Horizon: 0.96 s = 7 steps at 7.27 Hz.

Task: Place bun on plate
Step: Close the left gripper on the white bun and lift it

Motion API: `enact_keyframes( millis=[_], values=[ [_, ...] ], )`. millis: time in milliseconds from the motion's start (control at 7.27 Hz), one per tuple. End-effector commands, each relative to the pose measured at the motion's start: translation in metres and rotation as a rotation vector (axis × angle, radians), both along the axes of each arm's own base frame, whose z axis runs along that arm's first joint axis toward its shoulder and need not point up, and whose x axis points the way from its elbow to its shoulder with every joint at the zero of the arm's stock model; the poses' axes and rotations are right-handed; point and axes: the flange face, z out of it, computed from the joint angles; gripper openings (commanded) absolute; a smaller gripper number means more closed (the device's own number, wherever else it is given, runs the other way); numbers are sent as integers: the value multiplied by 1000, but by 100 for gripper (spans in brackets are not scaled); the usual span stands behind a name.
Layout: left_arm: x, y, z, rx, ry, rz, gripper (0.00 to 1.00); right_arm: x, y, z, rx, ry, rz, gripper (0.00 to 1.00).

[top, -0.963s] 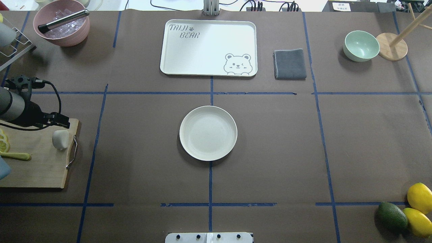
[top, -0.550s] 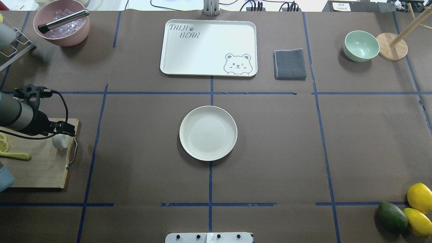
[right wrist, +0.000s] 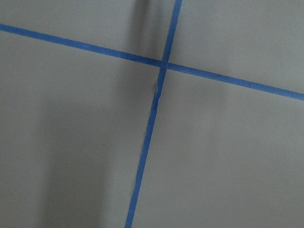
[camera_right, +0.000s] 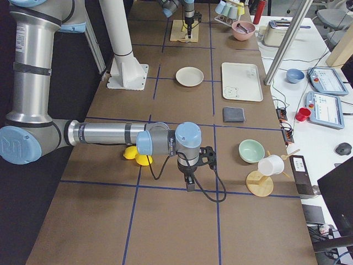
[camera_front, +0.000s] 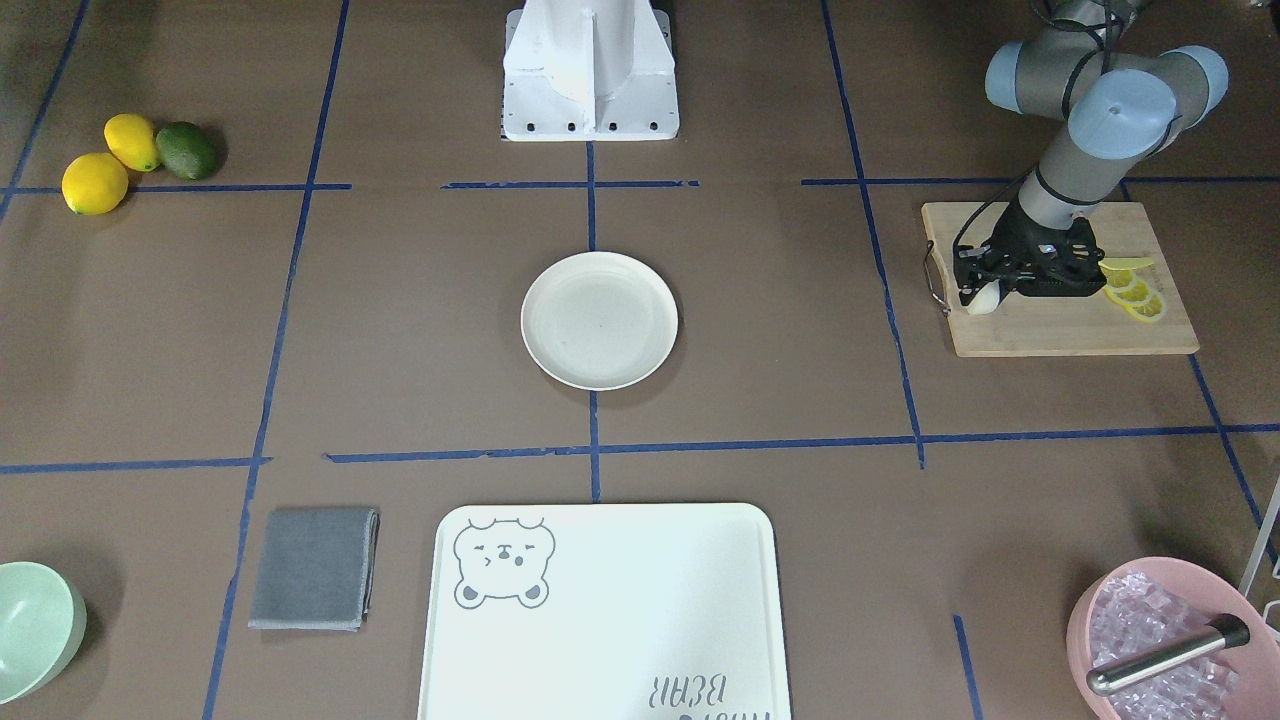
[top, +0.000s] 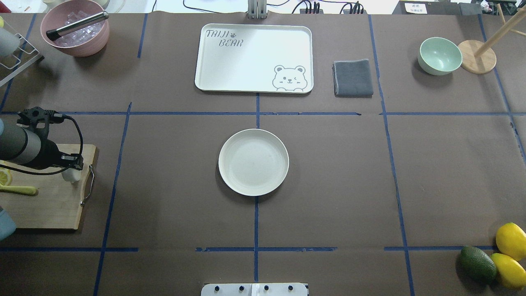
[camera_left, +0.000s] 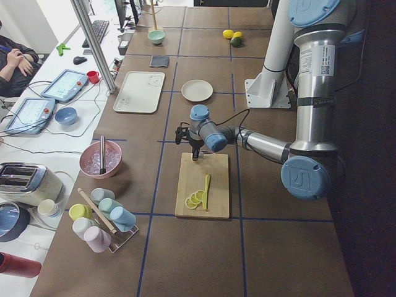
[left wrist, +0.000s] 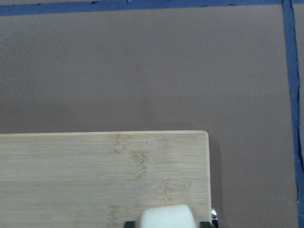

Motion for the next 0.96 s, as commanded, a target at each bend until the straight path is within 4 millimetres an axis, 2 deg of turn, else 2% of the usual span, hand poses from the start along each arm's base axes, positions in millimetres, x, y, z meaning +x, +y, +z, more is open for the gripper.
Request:
enact_keyframes(
  millis=[0, 138, 275, 413, 550, 688, 826],
  values=[
    [1, 0, -21, 18, 23, 2, 35, 0, 0, 0, -1, 0, 1, 100],
    [9, -4, -41, -7, -3, 7, 35, 0, 0, 0, 0, 0, 0, 100],
    [29, -24, -84, -19, -9, 0, 35, 0, 0, 0, 0, 0, 0, 100],
    [56, -49, -137, -21, -7, -2, 35, 0, 0, 0, -1, 0, 1, 100],
    [89, -58, -194, -47, 2, -4, 35, 0, 0, 0, -1, 0, 1, 100],
    [129, -60, -238, -74, 19, -7, 35, 0, 0, 0, -1, 0, 1, 100],
    [178, -62, -281, -101, 56, -14, 35, 0, 0, 1, -3, 0, 1, 100]
  ],
)
